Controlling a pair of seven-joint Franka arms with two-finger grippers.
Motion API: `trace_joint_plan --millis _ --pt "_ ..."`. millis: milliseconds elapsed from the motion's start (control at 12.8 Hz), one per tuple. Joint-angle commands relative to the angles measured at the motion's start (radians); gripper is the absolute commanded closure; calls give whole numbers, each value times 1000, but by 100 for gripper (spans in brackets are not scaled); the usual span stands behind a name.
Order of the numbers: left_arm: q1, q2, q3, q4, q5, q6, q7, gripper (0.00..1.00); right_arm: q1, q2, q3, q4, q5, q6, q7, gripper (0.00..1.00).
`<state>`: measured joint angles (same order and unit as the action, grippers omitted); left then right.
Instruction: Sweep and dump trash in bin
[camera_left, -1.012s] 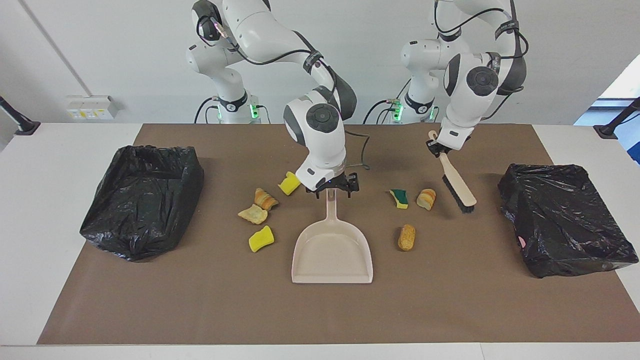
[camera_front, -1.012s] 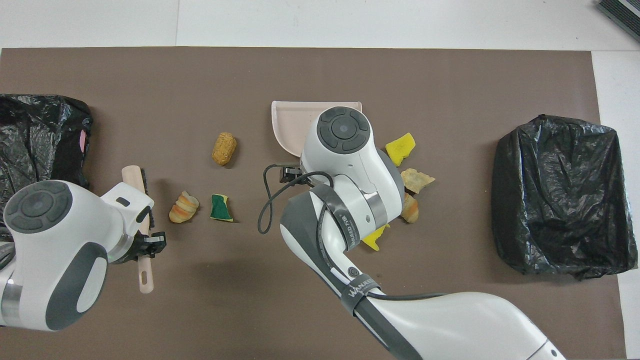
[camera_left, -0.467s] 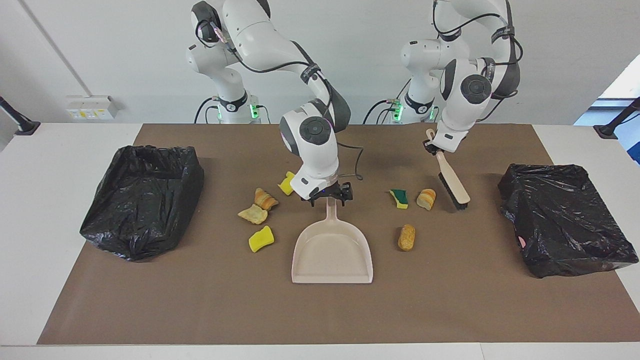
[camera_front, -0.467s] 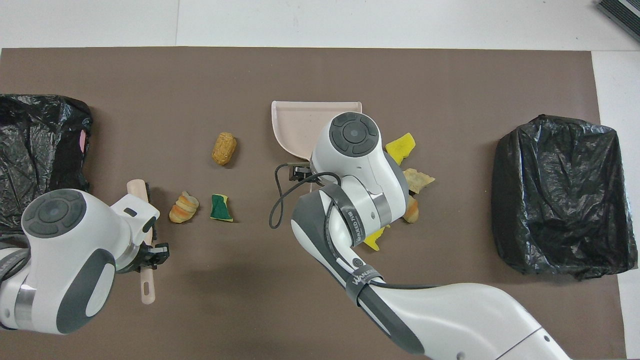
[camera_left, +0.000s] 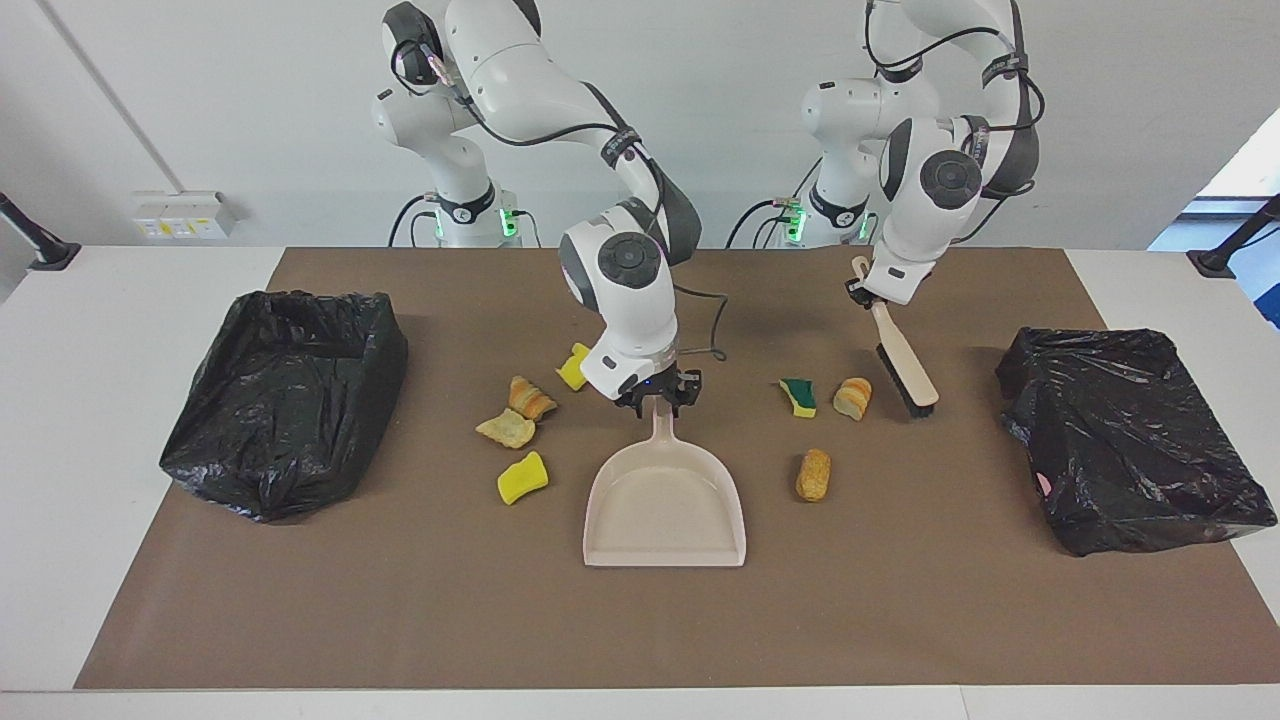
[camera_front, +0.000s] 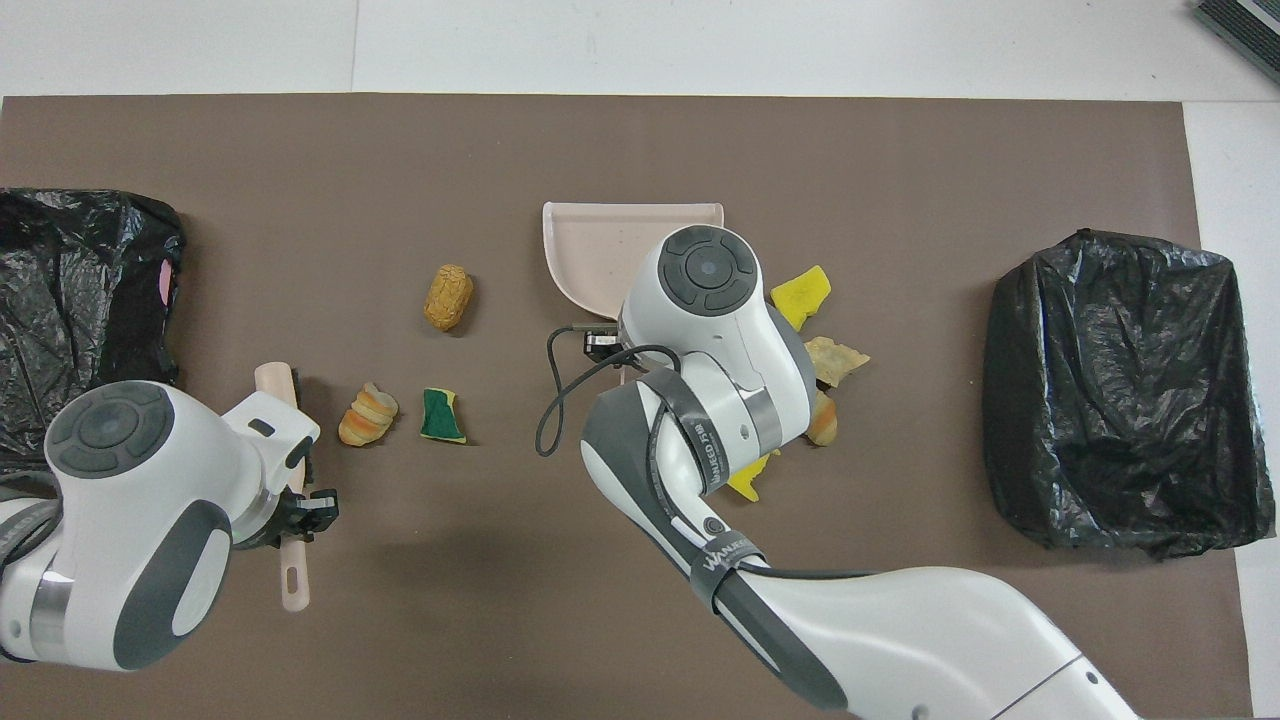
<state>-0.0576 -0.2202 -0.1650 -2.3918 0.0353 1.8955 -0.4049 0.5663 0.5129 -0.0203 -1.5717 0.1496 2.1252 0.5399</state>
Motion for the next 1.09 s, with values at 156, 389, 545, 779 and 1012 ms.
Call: trace_joint_plan --millis 156,389,545,779,1012 --pt "-17 -38 -2 -44 18 0 -17 100 -16 -8 7 -11 51 21 -40 100" --pt "-79 -28 -7 -58 8 10 -153 100 -14 -11 10 -14 97 16 -355 100" --pt "-119 -24 -8 -64 -36 11 -179 100 -11 -25 7 -16 78 6 -434 100" --pt "-151 -13 -16 -63 -130 51 -274 100 -22 -77 5 -24 19 -57 -543 100" --pt "-163 33 -34 -46 -234 137 -311 100 -72 -169 5 -77 7 -140 -736 100"
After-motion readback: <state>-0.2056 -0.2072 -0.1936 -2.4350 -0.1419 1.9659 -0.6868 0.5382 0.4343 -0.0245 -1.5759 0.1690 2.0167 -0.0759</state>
